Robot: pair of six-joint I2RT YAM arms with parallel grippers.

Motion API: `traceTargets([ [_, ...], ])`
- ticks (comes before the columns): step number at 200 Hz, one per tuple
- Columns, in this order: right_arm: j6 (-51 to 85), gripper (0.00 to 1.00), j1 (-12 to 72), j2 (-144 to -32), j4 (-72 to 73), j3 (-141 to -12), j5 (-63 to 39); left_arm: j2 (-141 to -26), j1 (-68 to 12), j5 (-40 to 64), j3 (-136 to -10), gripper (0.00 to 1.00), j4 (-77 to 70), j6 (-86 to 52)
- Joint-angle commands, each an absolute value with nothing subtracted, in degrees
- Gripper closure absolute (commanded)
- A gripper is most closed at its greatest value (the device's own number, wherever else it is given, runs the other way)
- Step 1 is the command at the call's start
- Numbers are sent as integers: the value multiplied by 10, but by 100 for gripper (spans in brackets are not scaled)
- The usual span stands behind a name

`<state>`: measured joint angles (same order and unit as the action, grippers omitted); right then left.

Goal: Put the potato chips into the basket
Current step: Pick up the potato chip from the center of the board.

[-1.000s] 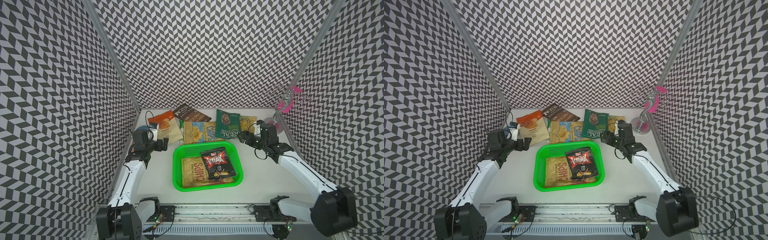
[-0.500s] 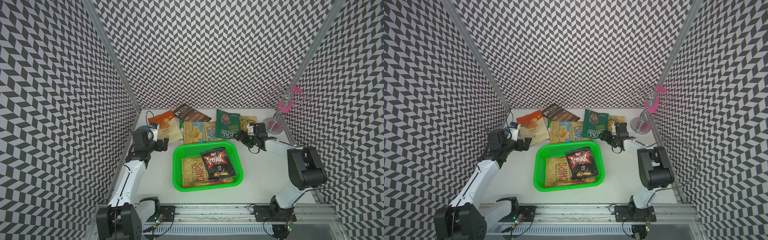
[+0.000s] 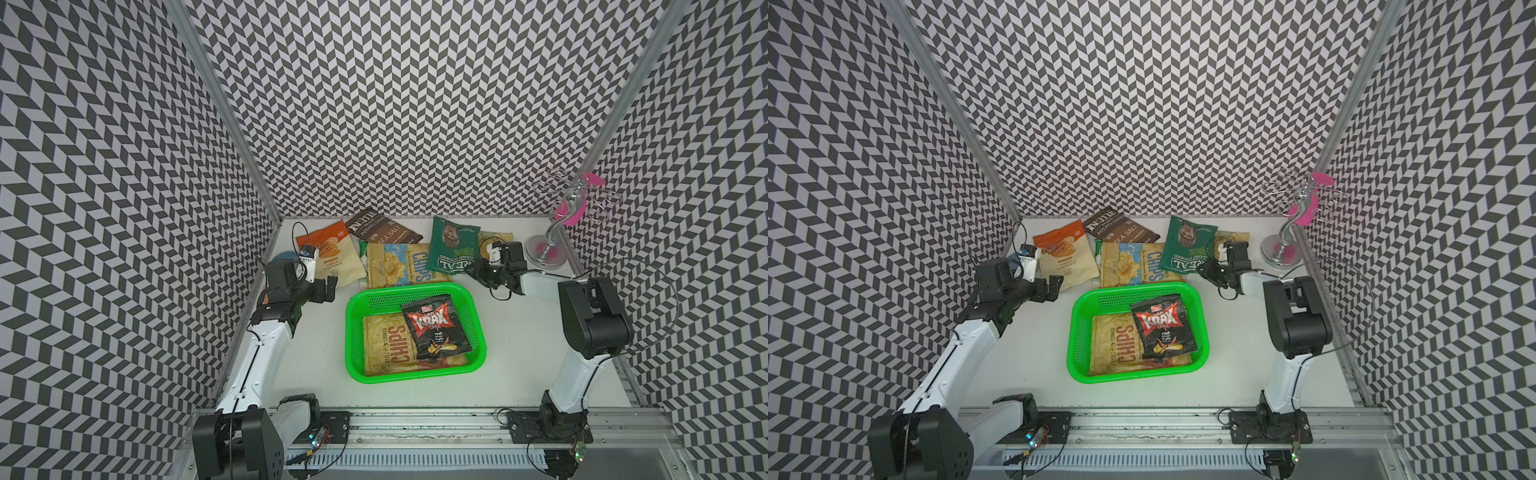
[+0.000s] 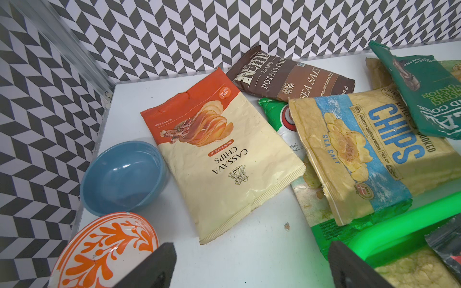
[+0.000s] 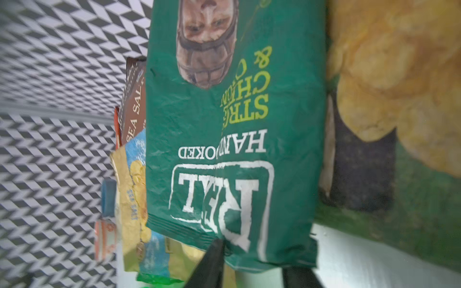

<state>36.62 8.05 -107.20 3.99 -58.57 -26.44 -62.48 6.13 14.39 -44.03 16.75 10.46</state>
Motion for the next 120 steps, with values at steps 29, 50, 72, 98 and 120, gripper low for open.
traceTargets([
  [29,333,100,77,-1001,30,-623,-230,-619,60,146,-436,1,165,107],
  [50,314,100,78,-971,-2,-650,-213,-616,60,146,-435,1,165,107],
  [72,304,100,78,-940,-22,-681,-212,-616,60,147,-436,1,166,107],
  [98,304,95,78,-924,-53,-711,-210,-616,60,147,-436,1,166,107],
  [120,314,42,74,-939,-61,-701,-216,-613,60,147,-436,1,166,107],
])
